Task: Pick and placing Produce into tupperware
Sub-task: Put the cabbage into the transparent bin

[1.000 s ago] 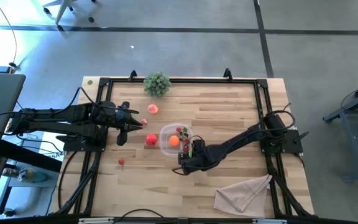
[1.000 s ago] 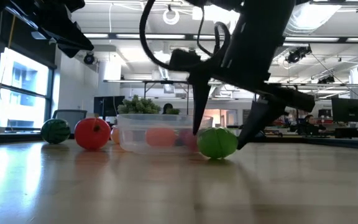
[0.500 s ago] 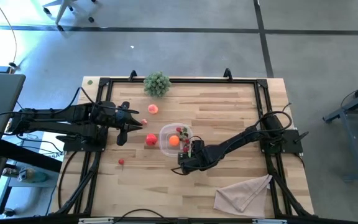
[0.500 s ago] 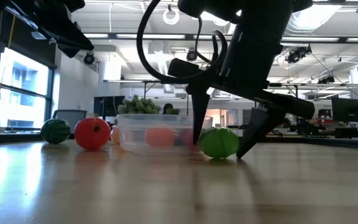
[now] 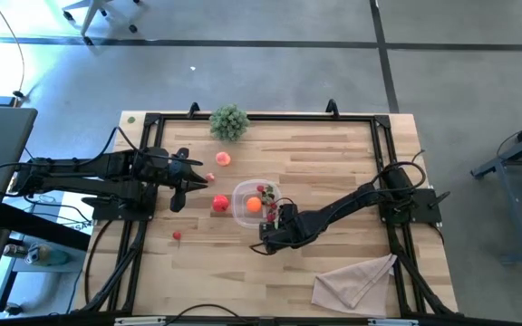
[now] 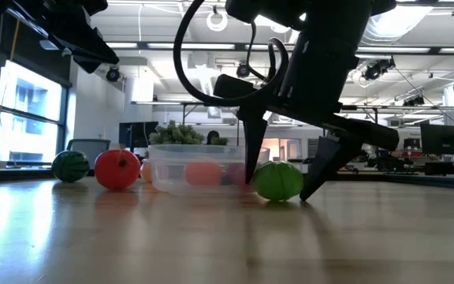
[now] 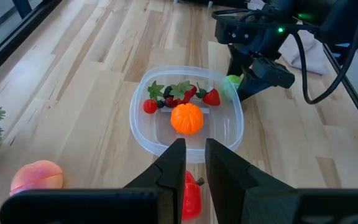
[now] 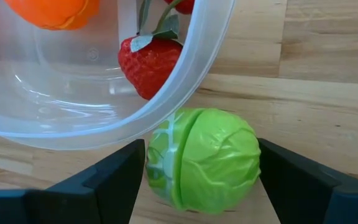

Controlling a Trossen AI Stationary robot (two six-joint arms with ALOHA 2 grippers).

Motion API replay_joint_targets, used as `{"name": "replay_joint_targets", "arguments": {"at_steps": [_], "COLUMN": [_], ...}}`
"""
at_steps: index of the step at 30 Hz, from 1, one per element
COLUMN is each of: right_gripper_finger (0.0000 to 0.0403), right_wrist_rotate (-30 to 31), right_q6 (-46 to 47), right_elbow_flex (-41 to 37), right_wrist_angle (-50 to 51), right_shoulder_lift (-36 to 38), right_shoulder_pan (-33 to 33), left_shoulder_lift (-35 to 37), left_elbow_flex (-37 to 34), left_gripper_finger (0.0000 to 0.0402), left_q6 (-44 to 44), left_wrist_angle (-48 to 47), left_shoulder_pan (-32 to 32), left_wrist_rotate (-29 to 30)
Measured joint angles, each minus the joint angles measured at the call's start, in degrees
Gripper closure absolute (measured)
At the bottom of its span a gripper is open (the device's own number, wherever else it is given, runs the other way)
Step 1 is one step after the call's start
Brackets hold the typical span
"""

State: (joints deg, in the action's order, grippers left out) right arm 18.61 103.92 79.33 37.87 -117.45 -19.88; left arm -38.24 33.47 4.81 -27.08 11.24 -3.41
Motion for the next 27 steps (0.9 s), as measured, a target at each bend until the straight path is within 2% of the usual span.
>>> {"name": "replay_joint_targets", "arguments": {"at_steps": [27], "right_gripper_finger": [0.0116], "right_wrist_rotate": [0.31], "right_q6": [-0.44], "right_elbow_flex": [0.0], "right_wrist_angle": [0.5], "right_shoulder_lift": [0.0], "right_shoulder_pan": [0.0], "left_shoulder_lift": [0.01], "left_elbow_flex": [0.0], "left_gripper_finger": [0.035], "left_q6": [-0.01], "left_wrist_angle": [0.01], "left_shoulder_pan": [-0.02], "left_wrist_rotate": [0.0]}}
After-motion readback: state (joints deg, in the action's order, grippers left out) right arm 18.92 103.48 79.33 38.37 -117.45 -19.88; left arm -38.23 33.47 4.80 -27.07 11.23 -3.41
